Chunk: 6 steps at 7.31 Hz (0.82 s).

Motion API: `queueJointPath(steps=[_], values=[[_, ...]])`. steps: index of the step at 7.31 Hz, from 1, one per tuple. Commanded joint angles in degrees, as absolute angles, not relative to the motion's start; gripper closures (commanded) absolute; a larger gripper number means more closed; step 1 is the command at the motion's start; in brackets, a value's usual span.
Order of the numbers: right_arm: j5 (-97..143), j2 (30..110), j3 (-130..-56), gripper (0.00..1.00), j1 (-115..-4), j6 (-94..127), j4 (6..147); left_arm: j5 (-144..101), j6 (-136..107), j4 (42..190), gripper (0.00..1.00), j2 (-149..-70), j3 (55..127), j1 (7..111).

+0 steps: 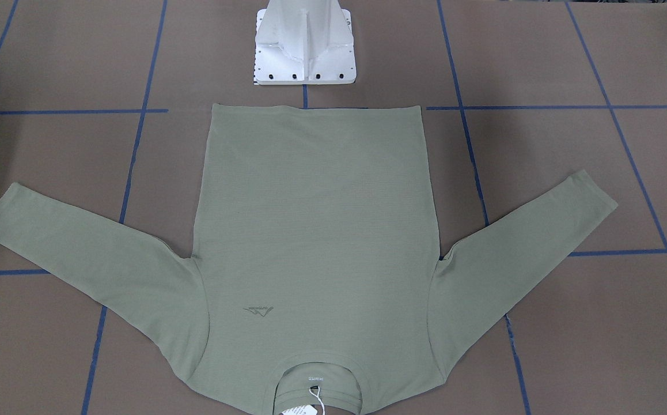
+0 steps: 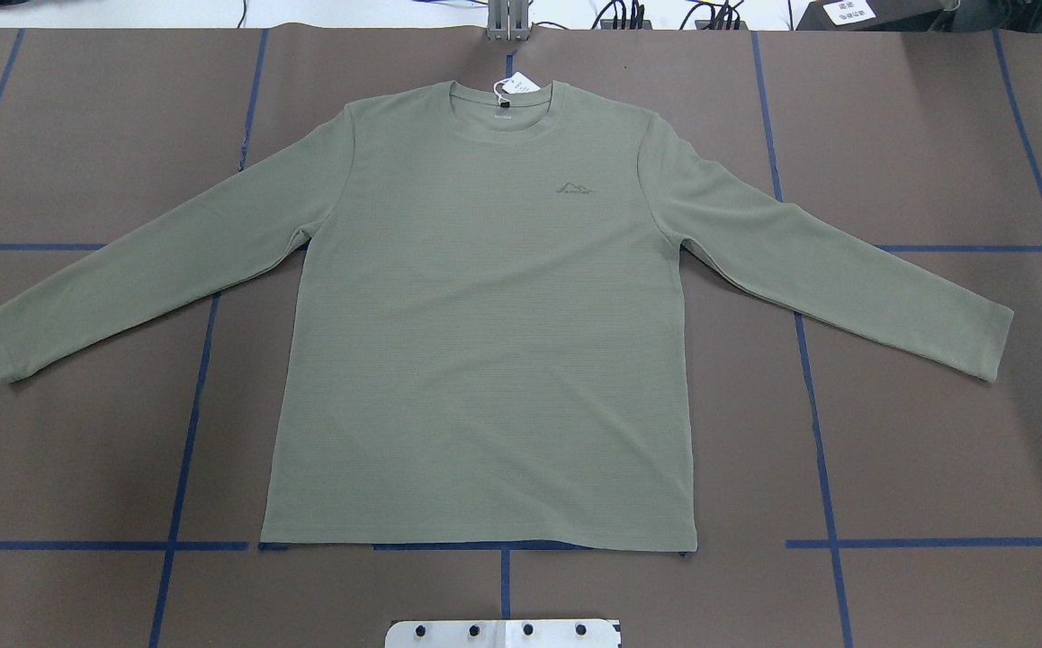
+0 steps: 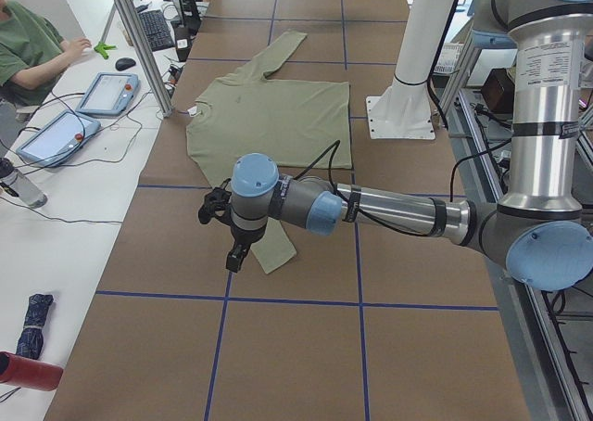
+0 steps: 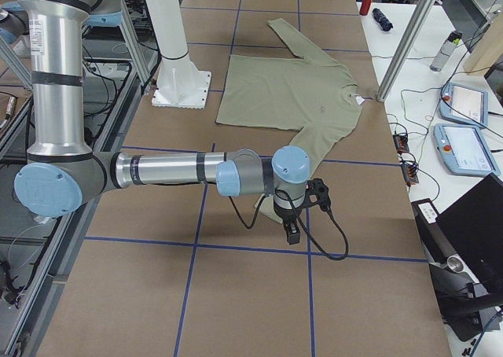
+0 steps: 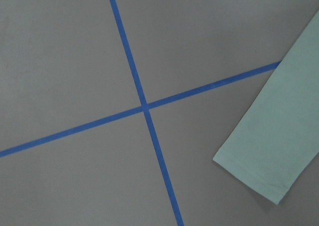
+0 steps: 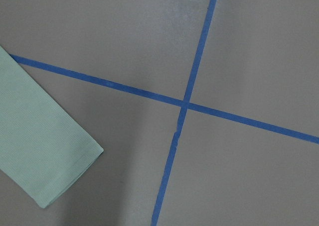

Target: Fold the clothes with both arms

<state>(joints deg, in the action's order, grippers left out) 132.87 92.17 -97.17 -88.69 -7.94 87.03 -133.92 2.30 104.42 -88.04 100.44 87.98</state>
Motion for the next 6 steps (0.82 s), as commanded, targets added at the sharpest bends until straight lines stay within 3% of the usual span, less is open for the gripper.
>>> queueJointPath(steps=[1, 4, 6], values=[[133.1, 92.0, -97.7, 0.0, -88.8, -1.1, 83.9, -134.4, -0.1, 117.9, 0.0, -88.5, 98.2, 88.1], [134.1, 96.7, -96.2, 0.0, -88.7, 3.2, 63.6, -134.5, 0.1, 121.6, 0.0, -88.4, 96.3, 88.2], [134.1, 99.2, -92.2, 0.0, -85.3, 21.6, 49.3, -134.5, 0.1, 121.7, 0.0, -88.3, 96.3, 88.2]])
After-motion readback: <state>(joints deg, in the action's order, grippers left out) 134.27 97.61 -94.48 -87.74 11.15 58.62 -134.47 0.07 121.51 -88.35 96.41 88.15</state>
